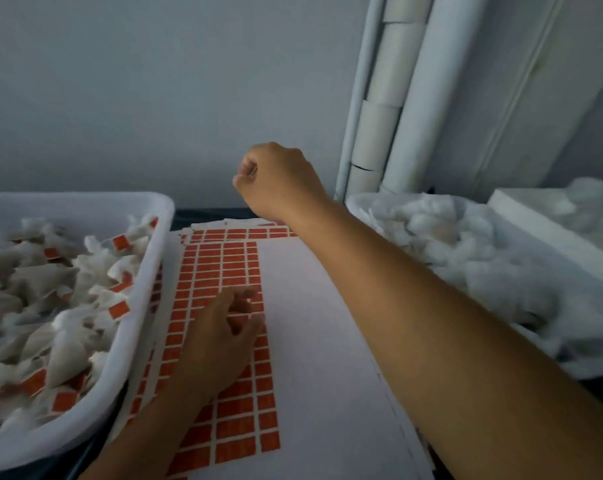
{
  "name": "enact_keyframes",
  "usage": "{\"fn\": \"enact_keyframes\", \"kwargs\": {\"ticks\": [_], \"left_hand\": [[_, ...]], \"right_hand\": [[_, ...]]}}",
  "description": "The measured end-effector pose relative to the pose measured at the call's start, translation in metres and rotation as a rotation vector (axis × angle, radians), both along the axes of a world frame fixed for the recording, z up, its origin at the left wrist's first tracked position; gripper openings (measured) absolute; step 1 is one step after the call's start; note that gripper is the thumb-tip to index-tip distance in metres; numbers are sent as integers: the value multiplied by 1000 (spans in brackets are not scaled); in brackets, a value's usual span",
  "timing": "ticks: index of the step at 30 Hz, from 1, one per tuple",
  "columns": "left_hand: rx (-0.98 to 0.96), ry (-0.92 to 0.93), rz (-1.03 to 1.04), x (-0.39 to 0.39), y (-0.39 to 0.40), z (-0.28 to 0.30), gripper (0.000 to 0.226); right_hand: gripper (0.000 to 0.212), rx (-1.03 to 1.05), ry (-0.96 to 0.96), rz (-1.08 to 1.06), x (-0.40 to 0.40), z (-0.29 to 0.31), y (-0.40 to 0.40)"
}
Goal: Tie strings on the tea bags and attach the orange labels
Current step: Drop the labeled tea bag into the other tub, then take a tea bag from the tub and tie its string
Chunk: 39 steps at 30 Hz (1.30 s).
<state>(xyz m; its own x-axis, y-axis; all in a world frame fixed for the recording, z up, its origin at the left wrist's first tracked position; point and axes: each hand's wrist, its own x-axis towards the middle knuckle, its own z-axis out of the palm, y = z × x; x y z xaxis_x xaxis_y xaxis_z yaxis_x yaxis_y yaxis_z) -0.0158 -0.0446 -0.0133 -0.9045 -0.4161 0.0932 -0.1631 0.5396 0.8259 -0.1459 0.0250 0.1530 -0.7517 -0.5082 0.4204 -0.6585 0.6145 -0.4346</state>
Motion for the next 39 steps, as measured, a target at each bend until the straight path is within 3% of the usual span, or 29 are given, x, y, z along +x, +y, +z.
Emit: {"fn": "enact_keyframes", "kwargs": {"ticks": [6, 11, 16, 22, 29, 34, 39], "left_hand": [[-82, 3, 17, -7, -3, -6, 30], [-74, 3, 31, -5, -2, -5, 31], [-50, 9, 24, -6, -2, -5, 31], [-38, 22, 24, -6, -1, -5, 30], [-33, 32, 19, -6, -2, -7, 30], [-27, 33, 15, -5, -2, -5, 29], [-3, 35, 19, -5, -1, -5, 30]], "right_hand": [[19, 87, -53, -371, -62, -13, 90], [29, 112, -145, -558, -96, -34, 145], [30, 358, -313, -596, -108, -56, 173], [63, 125, -371, -560, -107, -78, 161], [44, 20, -290, -575, -108, -79, 144], [21, 128, -230, -614, -104, -79, 145], [19, 97, -135, -672, -102, -75, 141]]}}
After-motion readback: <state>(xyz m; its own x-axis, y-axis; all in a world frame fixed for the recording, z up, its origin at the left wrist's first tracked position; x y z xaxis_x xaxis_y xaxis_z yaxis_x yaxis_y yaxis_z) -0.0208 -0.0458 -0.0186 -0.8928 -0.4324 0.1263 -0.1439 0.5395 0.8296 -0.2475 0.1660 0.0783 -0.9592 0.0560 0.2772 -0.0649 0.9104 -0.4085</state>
